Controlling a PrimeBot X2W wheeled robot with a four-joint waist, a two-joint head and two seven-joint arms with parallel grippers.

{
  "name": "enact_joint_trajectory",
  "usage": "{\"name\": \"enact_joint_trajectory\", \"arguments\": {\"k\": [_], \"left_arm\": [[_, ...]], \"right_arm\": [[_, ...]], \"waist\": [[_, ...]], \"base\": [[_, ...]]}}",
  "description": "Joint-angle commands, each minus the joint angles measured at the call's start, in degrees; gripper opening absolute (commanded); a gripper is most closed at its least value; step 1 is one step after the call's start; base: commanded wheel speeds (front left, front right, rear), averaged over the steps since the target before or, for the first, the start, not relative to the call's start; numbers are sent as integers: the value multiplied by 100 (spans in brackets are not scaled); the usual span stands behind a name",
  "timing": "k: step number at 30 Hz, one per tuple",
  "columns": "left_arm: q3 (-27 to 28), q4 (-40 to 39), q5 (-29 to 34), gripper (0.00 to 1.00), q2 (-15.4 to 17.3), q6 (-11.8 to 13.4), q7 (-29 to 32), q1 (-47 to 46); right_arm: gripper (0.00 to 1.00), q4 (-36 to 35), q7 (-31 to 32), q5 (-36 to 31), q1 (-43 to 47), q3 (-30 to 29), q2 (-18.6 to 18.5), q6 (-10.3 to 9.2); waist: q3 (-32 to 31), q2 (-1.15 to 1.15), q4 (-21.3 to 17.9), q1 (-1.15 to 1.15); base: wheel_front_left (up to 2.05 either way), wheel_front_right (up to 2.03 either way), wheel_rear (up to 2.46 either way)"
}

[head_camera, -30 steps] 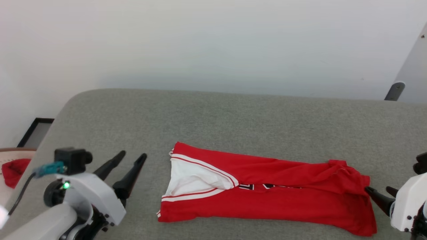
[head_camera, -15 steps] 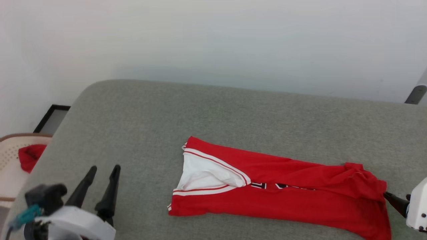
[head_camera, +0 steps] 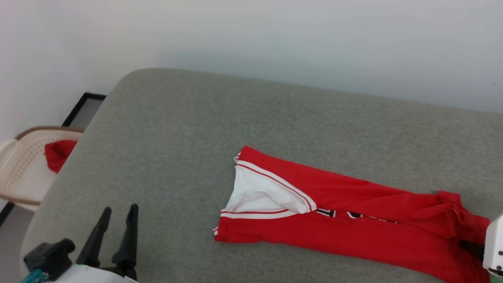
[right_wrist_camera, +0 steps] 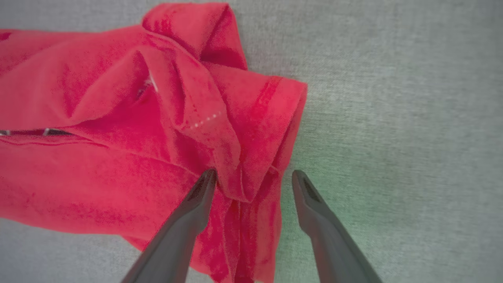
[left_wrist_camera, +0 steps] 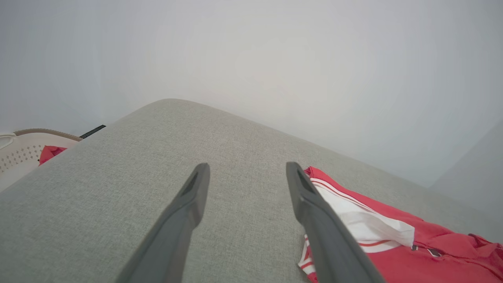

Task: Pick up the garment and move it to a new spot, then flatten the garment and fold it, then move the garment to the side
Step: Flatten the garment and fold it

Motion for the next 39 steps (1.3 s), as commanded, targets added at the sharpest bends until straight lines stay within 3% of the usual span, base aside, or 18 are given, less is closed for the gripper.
{"name": "enact_joint_trajectory", "arguments": {"k": [1,7,8,9,10,17,27,39], "left_arm": [[60,32,96,100,-69,-81,-19,21],[307,114,262,100,-370,-285,-13,10],[341,131,305,100,-401,-314,-13,9],[381,151,324,100,-440,-324,-13,10],[416,169,319,100,-492,-348,-13,12],[582,268,416,100,-723,-472,-13,32],[782,233,438,100,-831,-531,-13,128],[805,258,409,100,-803,-570,-12,97]], "right_arm": [[100,132,32,-20,-89,20,5,-4],[100,722,235,30,-271,186,142,-3],[51,795,265,30,-307,231,178,-1],[8,863,254,22,-346,261,194,0],[0,925,252,53,-381,296,198,0],[0,1023,331,456,-568,591,212,3],[0,1023,-16,606,-791,749,-449,-6],[0,1589,-481,374,-1231,859,-1186,-5]], "waist": [[159,0,168,0],[329,0,306,0],[350,0,316,0],[365,0,325,0],[379,0,335,0],[364,0,338,0],[309,0,113,0],[309,0,-153,0]], "base": [[0,0,0],[0,0,0],[0,0,0],[0,0,0],[0,0,0],[0,0,0],[0,0,0],[0,0,0]]}}
